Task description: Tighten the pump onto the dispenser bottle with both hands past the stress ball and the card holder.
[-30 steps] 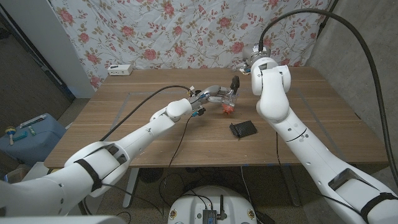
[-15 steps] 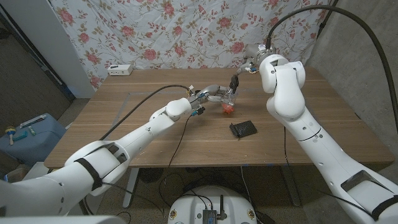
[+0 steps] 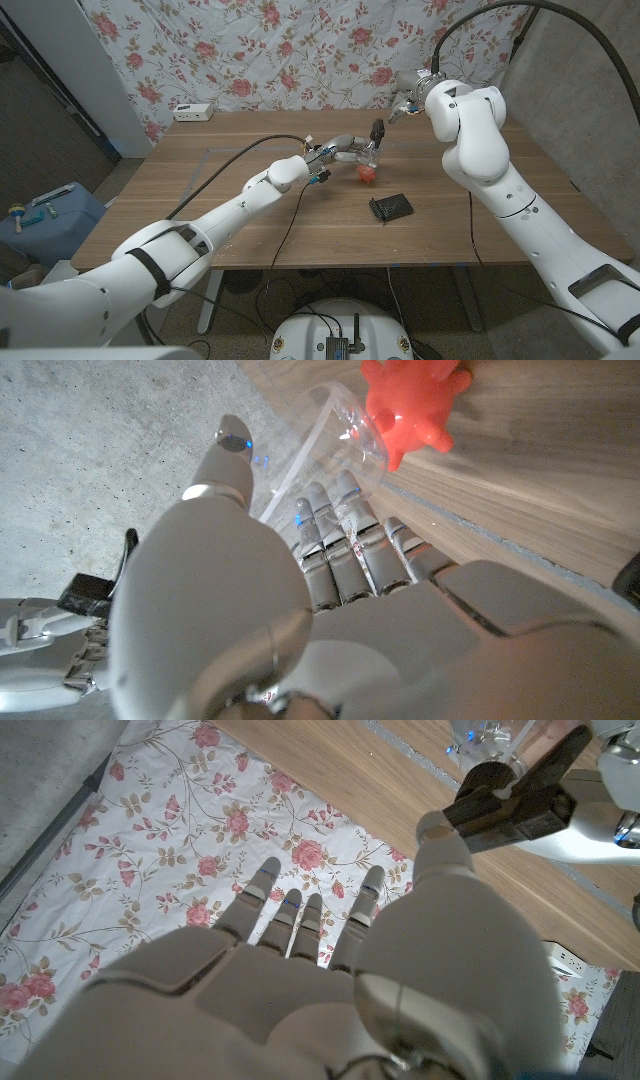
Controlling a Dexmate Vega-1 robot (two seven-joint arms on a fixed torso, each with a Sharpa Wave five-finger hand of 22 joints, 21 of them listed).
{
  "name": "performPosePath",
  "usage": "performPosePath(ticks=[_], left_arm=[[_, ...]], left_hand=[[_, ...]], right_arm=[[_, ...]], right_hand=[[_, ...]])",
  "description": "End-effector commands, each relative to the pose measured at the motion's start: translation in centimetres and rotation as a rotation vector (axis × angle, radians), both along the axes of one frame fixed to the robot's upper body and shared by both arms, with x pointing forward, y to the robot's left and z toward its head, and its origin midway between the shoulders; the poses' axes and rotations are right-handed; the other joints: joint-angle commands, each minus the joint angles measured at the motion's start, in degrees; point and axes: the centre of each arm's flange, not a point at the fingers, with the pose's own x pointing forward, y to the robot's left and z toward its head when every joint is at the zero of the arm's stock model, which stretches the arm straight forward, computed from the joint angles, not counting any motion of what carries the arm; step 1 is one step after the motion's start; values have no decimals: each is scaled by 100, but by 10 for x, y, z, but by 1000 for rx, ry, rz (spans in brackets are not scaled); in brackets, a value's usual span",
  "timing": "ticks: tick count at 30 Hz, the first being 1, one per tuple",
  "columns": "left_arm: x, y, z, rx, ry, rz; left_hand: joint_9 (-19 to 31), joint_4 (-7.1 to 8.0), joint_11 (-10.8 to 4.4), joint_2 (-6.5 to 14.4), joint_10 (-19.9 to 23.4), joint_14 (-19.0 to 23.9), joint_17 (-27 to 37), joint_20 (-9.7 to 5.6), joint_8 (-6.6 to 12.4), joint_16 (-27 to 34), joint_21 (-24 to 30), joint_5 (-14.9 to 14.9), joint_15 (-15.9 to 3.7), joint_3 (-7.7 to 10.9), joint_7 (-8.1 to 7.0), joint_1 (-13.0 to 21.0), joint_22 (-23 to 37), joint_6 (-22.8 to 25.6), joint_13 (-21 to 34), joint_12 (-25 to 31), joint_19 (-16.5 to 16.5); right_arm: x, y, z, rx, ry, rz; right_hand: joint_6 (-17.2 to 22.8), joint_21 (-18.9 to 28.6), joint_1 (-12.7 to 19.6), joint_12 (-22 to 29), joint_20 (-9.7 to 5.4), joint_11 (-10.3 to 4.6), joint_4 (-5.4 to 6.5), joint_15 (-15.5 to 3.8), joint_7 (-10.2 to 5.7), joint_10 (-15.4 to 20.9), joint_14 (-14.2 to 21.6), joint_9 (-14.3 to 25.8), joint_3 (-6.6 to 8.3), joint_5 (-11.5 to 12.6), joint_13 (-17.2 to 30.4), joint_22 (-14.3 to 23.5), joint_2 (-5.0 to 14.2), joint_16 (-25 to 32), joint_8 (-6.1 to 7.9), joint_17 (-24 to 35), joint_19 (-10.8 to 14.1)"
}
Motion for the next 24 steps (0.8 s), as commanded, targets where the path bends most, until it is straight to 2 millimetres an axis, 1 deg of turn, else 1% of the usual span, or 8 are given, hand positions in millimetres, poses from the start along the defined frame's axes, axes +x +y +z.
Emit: performPosePath(ticks=[1, 2, 3, 4, 8, 12, 18, 24], left_arm=[[3, -6, 0, 7, 7, -6], [3, -6, 0, 7, 7, -6], [3, -6, 0, 8, 7, -6], [3, -6, 0, 9, 7, -5], [2, -6, 0, 12, 8, -3], [1, -6, 0, 16, 8, -2], [-1, -6, -1, 17, 8, -3], [-2, -5, -2, 17, 10, -1]], left_hand=[[18, 536, 0, 524, 59, 24, 4, -338, 36, 8, -8, 41, -283, 569, -6, -290, 15, 364, 10, 40, -1], [18, 536, 0, 524, 63, 22, 3, -336, 37, 7, -8, 41, -285, 570, -9, -290, 15, 367, 9, 41, 1], [18, 537, -3, 522, 59, 22, 3, -336, 37, 7, -8, 41, -283, 568, -18, -292, 15, 368, 10, 40, 0], [18, 540, 1, 524, 57, 26, 4, -333, 35, 10, -8, 40, -282, 567, -18, -297, 15, 363, 9, 38, 0], [18, 539, 12, 525, 58, 23, 4, -332, 36, 8, -8, 41, -281, 569, -19, -296, 15, 366, 12, 40, 0], [18, 539, 6, 525, 56, 24, 4, -333, 38, 9, -8, 41, -282, 569, -20, -297, 15, 370, 12, 40, 0], [19, 542, -1, 527, 58, 25, 4, -333, 36, 9, -8, 41, -282, 569, -24, -302, 15, 366, 13, 40, 1], [19, 542, 21, 529, 59, 31, 5, -331, 38, 11, -8, 41, -283, 568, -39, -304, 15, 370, 13, 40, -1]], right_arm=[[-1, -8, 2, -53, 40, 45], [-1, -8, 2, -56, 46, 54], [0, -9, 2, -60, 54, 63], [0, -9, 2, -62, 62, 71], [0, -9, 1, -70, 82, 89], [0, -9, -1, -72, 96, 109], [1, -9, -3, -73, 110, 128], [2, -6, -5, -77, 131, 143]], right_hand=[[-67, -16, 193, 29, 10, -33, 21, 36, -19, -158, -177, 37, 57, 89, 16, 12, -52, -15, -30, 12, -147], [-87, -15, 234, 22, 19, -72, 30, 70, -19, -230, -235, 40, 62, 111, 16, 12, -72, -17, -40, 15, -190], [-112, -14, 270, 22, 18, -41, 39, 85, -19, -281, -294, 41, 69, 131, 16, 12, -81, -19, -52, 18, -229], [-142, -15, 312, 19, 41, -93, 48, 106, -20, -346, -333, 43, 79, 153, 16, 12, -88, -10, -67, 22, -276], [-213, -10, 423, 15, 50, -83, 70, 176, -20, -537, -551, 47, 96, 220, 16, 12, -122, -21, -104, 33, -392], [-250, -9, 483, 10, 64, -52, 72, 225, -19, -650, -632, 47, 105, 256, 16, 11, -139, -17, -124, 36, -449], [-304, -7, 601, 21, 65, -108, 69, 251, -20, -762, -732, 46, 137, 308, 15, 11, -138, -8, -156, 40, -526], [-334, -11, 654, 21, 92, -120, 76, 281, -21, -852, -816, 43, 147, 337, 14, 10, -147, -9, -177, 42, -591]])
